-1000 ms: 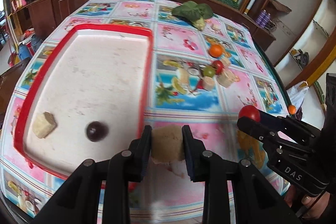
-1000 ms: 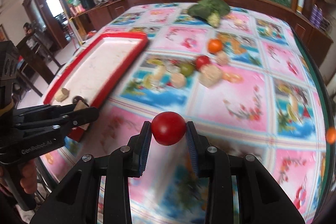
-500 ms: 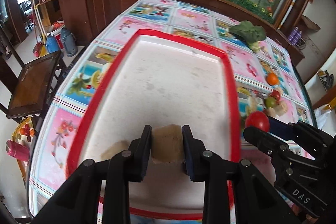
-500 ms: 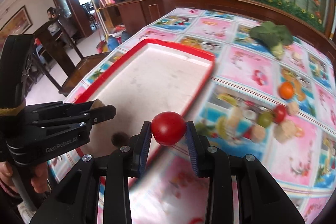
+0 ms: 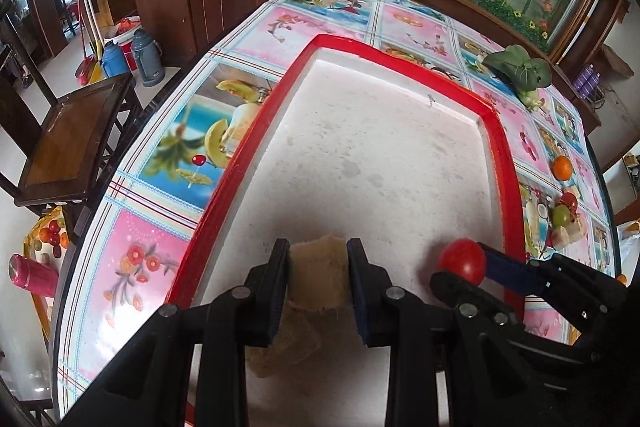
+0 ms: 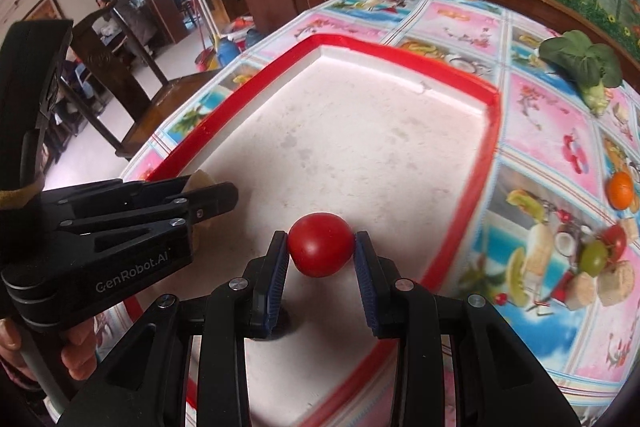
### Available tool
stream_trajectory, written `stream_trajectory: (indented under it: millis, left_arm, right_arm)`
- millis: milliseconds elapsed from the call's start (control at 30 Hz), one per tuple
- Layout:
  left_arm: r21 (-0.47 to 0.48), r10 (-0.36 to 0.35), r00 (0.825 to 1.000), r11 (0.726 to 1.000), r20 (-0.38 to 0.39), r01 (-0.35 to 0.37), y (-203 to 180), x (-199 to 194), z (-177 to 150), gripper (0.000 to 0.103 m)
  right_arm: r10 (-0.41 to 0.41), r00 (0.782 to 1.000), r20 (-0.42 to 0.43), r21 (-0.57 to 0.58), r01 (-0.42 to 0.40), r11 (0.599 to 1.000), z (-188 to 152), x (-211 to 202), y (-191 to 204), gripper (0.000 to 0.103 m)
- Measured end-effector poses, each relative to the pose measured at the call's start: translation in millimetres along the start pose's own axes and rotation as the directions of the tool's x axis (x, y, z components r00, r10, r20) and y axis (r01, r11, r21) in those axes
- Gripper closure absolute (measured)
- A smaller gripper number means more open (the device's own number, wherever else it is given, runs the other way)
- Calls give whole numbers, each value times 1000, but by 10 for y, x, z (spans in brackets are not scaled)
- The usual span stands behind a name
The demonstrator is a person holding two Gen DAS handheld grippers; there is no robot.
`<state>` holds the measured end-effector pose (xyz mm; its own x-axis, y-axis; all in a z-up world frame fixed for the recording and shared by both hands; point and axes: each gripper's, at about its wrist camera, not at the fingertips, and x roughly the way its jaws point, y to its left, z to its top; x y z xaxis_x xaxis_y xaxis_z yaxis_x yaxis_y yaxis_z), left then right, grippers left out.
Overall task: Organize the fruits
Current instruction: 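Open both tools to release the tomato and cork cube into the tray, then grasp the orange with the right tool while the left tool grasps a round cork piece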
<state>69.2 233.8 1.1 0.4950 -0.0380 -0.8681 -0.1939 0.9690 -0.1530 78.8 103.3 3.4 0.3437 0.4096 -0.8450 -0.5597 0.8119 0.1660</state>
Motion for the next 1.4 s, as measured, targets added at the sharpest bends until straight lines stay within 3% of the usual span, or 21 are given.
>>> stream_trajectory:
  millis: [233,300,400,700,833,1200,1400]
  left_arm:
    - [-1,12,1000,1000,-1,-12,10,21,-7,69]
    - [-5,23,1000,1000,-6,-23,13,32,-10,60]
    - [-15,37,999,999,-2,-37,21,26,-23,51]
    - [-29,53,998,998,20,-53,-58,-109,-56,35]
    - [-31,47,998,998,29,-46,-161,-194,-98,33]
    - [56,-55,998,997,21,54,-898,-438,-352,27]
    - [175,-117,993,978,-12,117,-1527,-466,-541,25]
  right_arm:
    - [-4,1000,-21,1,4,1000,1,124,7,70]
    - [-8,999,-33,2,8,1000,4,137,2,64]
    - [-14,999,-31,-1,14,1000,-6,124,5,64]
    - [2,1000,1,13,-2,1000,-75,-102,-45,64]
    - [10,1000,29,18,-11,1000,-146,-294,-81,63]
    - [22,997,70,109,-29,994,-617,-855,-504,61]
    - [-42,996,74,216,26,976,-1055,-1128,-1035,61]
